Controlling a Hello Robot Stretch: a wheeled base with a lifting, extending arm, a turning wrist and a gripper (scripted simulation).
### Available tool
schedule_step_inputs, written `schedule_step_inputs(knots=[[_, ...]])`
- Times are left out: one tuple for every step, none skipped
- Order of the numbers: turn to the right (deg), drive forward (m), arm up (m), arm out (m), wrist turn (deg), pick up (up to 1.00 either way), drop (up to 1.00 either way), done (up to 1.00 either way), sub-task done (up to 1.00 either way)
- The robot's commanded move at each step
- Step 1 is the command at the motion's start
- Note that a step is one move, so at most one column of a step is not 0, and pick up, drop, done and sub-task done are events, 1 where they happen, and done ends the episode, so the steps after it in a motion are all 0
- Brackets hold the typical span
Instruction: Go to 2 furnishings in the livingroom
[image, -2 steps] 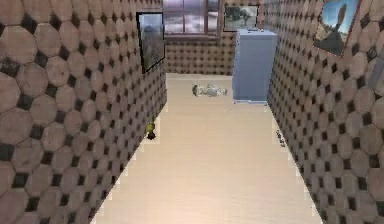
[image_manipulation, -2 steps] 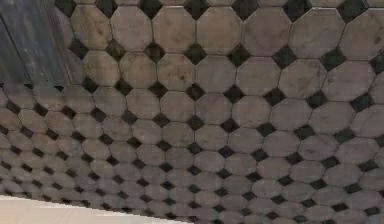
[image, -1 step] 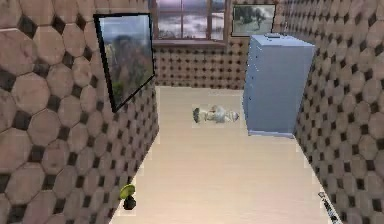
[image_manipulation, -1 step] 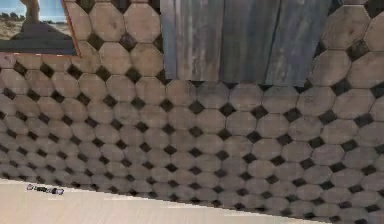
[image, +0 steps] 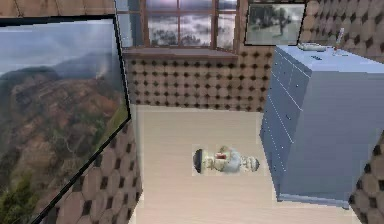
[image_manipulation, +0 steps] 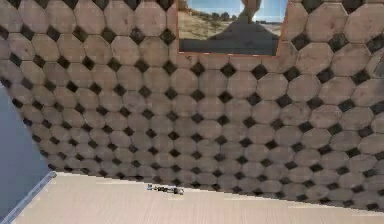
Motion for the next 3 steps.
schedule_step_inputs(knots=[[0.0, 1.0, 0.0, 0.0, 0.0, 0.0, 0.0, 0.0, 0.0], [-3.0, 0.0, 0.0, 0.0, 0.0, 0.0, 0.0, 0.0, 0.0], [0.0, 0.3, 0.0, 0.0, 0.0, 0.0, 0.0, 0.0, 0.0]])
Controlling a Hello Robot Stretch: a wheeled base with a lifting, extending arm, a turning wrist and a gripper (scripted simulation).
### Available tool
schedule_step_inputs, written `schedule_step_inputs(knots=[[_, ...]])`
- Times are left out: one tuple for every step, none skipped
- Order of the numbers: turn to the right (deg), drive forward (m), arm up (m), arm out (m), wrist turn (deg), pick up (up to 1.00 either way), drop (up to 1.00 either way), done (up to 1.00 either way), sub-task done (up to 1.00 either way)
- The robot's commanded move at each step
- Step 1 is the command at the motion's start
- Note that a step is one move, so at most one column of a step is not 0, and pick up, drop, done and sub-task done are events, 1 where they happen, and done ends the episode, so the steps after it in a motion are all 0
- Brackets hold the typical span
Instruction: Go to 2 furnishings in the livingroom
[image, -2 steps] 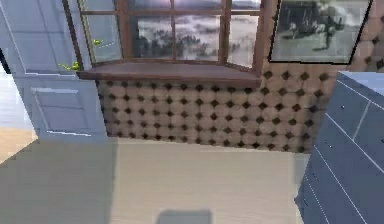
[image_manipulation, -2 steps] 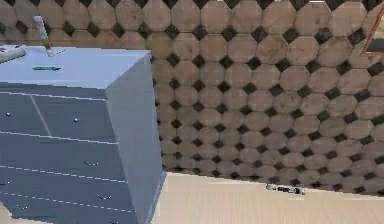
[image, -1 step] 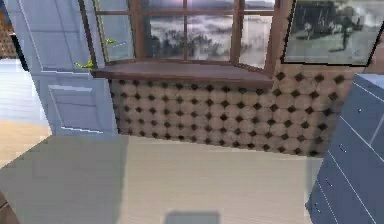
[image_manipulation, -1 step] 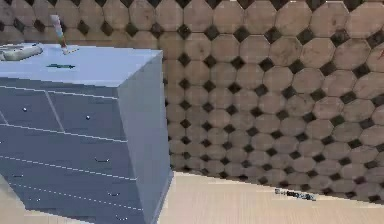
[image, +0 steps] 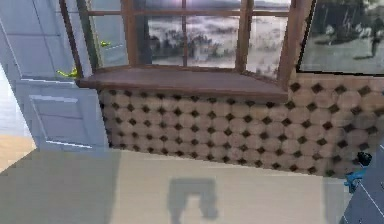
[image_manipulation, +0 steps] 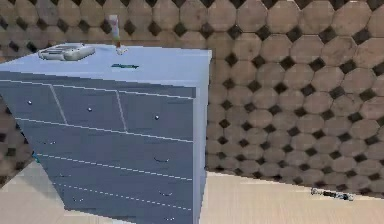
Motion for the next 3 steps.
schedule_step_inputs(knots=[[-15.0, 0.0, 0.0, 0.0, 0.0, 0.0, 0.0, 0.0, 0.0], [0.0, 0.35, 0.0, 0.0, 0.0, 0.0, 0.0, 0.0, 0.0], [-36.0, 0.0, 0.0, 0.0, 0.0, 0.0, 0.0, 0.0, 0.0]])
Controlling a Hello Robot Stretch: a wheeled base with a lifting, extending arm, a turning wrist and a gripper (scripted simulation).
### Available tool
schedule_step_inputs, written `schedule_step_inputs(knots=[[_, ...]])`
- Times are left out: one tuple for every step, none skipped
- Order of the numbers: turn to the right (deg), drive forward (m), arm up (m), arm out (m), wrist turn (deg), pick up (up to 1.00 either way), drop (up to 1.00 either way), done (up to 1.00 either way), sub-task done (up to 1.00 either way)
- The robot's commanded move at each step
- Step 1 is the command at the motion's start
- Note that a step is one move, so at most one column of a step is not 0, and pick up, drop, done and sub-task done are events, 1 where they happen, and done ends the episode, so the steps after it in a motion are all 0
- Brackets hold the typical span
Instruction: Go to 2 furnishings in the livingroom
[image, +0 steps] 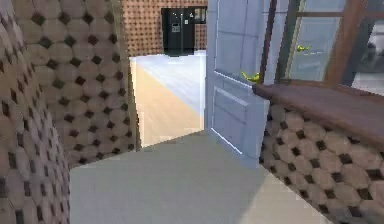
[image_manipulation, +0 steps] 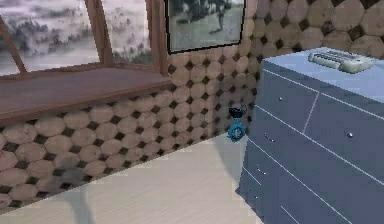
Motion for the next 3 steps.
schedule_step_inputs(knots=[[0.0, 1.0, 0.0, 0.0, 0.0, 0.0, 0.0, 0.0, 0.0], [0.0, 1.0, 0.0, 0.0, 0.0, 0.0, 0.0, 0.0, 0.0], [-45.0, 0.0, 0.0, 0.0, 0.0, 0.0, 0.0, 0.0, 0.0]])
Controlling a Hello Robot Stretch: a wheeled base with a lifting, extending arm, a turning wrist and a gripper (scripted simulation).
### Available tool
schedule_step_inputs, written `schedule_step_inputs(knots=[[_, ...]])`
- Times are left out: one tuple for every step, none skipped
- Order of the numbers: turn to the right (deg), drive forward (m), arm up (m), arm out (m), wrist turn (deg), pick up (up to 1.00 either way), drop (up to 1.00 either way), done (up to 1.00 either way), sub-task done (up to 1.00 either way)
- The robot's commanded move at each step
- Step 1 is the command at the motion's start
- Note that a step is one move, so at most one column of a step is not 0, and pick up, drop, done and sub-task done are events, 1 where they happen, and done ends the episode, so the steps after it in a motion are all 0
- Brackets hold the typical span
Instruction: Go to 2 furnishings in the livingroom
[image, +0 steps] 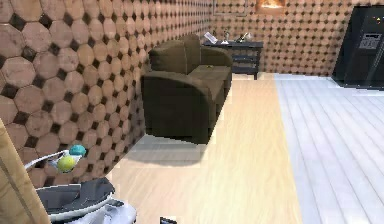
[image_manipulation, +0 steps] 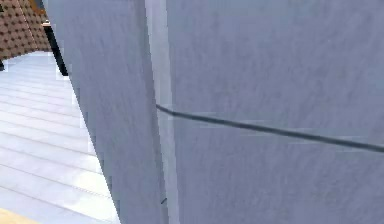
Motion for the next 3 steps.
schedule_step_inputs(knots=[[-9.0, 0.0, 0.0, 0.0, 0.0, 0.0, 0.0, 0.0, 0.0], [0.0, 0.05, 0.0, 0.0, 0.0, 0.0, 0.0, 0.0, 0.0], [36.0, 0.0, 0.0, 0.0, 0.0, 0.0, 0.0, 0.0, 0.0]])
